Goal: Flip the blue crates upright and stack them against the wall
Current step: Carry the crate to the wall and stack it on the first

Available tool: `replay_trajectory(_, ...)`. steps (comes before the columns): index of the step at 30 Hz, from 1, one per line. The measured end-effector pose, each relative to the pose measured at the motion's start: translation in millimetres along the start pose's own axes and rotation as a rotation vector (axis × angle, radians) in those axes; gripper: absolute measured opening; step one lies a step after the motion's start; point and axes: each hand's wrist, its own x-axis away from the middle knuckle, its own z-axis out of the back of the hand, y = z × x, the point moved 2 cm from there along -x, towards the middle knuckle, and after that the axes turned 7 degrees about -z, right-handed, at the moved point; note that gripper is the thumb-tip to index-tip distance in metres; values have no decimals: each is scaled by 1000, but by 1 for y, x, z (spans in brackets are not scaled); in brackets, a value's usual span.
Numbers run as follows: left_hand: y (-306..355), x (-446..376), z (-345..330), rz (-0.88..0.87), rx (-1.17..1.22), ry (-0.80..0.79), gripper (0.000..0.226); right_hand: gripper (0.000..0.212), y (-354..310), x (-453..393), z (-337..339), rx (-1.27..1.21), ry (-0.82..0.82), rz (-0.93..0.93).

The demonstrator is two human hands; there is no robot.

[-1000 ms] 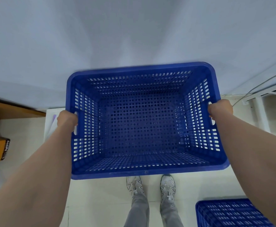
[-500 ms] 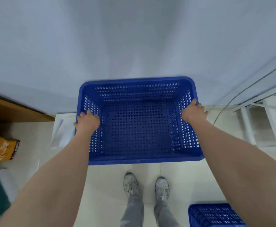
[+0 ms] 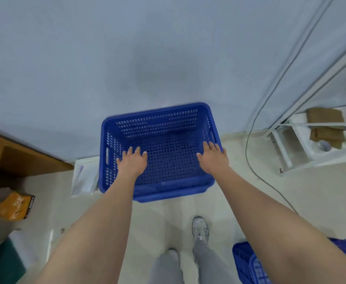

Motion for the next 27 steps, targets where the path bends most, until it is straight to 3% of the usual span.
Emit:
replay_trajectory(10, 104, 111, -56, -373, -172, -89, 61, 64, 114, 170, -34, -122, 54, -332)
replay_trajectory(27, 276, 334, -272, -784, -610, -279, 58, 63, 368, 485, -222, -551, -4, -908)
